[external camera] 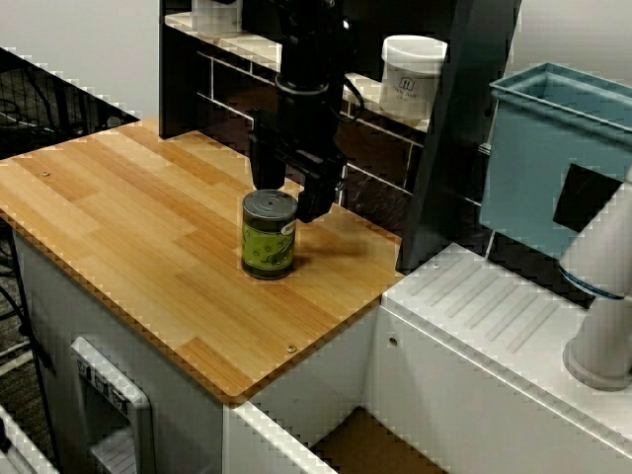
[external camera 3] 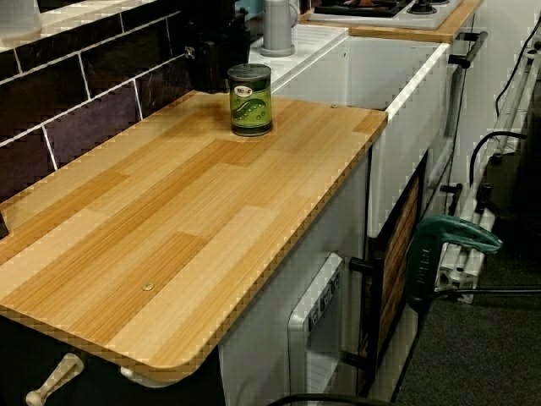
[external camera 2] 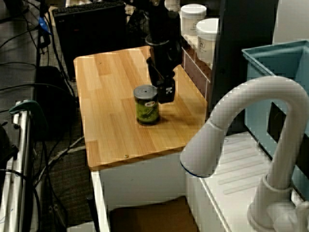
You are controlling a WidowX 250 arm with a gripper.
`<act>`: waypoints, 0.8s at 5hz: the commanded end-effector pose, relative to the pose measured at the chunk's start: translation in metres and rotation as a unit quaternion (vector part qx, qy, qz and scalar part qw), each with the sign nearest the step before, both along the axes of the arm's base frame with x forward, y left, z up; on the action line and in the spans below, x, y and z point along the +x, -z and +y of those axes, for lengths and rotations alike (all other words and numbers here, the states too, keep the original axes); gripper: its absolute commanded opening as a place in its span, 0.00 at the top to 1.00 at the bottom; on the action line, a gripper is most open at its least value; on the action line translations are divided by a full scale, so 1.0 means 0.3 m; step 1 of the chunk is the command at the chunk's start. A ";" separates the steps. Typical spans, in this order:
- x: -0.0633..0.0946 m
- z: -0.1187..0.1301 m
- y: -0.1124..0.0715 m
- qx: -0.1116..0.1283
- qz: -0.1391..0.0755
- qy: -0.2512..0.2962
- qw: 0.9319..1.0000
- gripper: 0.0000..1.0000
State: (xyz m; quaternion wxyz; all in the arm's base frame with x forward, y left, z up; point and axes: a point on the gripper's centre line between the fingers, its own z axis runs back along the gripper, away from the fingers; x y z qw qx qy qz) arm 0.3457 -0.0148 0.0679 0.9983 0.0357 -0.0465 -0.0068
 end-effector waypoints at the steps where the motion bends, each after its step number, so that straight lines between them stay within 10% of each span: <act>1: -0.003 -0.004 -0.007 0.002 -0.005 0.003 1.000 0.00; 4: -0.119 0.039 -0.036 -0.013 0.009 0.009 1.000 0.00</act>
